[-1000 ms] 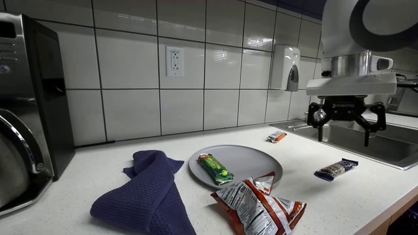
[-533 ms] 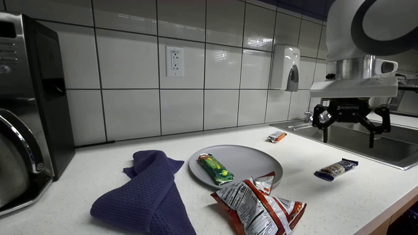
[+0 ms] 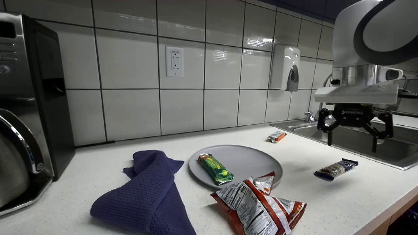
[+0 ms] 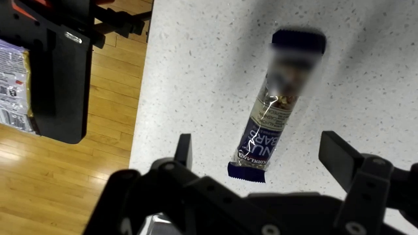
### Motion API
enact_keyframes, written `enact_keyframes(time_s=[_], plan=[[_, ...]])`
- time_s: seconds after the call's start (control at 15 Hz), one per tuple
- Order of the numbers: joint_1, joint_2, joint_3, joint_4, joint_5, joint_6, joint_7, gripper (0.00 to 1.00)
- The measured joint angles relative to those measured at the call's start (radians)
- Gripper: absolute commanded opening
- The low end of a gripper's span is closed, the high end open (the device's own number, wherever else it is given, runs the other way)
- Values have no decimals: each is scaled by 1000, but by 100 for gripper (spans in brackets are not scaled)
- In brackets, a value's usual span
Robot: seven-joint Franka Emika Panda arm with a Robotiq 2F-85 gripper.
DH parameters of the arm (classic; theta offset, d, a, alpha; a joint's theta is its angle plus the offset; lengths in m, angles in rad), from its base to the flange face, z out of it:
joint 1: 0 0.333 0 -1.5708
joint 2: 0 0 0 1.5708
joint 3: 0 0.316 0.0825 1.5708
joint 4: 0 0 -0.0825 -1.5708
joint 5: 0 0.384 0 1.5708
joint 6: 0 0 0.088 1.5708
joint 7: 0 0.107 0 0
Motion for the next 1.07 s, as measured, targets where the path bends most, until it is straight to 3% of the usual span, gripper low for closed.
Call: enact_keyframes(time_s=[1.07], plan=[[-18,181,-55,66,5,115,-2,100]])
